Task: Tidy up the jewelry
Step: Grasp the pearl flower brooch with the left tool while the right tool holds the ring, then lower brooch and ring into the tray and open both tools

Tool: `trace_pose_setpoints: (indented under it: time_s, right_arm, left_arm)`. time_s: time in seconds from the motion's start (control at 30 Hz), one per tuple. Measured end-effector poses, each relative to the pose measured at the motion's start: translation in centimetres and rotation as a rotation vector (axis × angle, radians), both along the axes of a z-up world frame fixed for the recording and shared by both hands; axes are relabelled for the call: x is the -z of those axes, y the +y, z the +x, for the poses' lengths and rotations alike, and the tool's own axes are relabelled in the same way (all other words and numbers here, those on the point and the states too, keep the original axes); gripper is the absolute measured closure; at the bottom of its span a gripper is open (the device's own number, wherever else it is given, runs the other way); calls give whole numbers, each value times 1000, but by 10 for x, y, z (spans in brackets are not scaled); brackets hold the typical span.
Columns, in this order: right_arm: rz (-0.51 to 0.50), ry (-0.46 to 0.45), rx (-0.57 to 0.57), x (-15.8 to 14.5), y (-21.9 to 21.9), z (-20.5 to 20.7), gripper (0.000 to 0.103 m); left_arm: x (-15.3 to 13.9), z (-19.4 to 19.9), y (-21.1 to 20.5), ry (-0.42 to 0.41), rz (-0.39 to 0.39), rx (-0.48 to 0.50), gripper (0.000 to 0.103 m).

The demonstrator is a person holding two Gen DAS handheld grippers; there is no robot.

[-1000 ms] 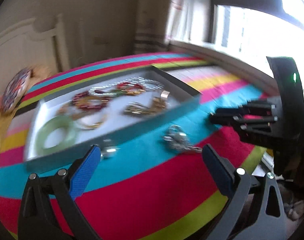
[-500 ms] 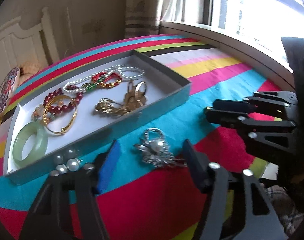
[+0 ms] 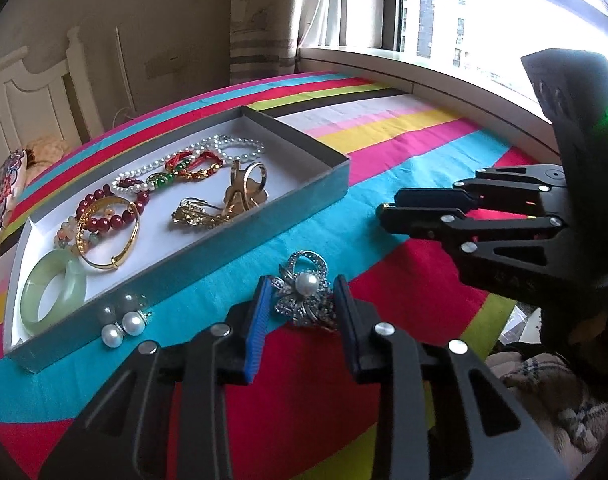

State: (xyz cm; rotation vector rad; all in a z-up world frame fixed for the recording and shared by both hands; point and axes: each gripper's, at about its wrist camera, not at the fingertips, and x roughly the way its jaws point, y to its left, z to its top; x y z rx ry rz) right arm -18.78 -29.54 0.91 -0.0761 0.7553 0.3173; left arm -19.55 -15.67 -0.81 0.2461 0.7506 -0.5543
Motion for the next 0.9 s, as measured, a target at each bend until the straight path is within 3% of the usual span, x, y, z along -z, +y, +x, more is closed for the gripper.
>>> trace_pose_setpoints:
  time_s: [0.43,0.9]
  right_arm:
    - [13,-36,-6,-10,3,-6,82]
    - [-24,-133,-63,-41,29,7,82]
  left_arm:
    - [-5,-14,0,-14,-20,28,72]
    - [-35,1,38,-58,-90,-75,72]
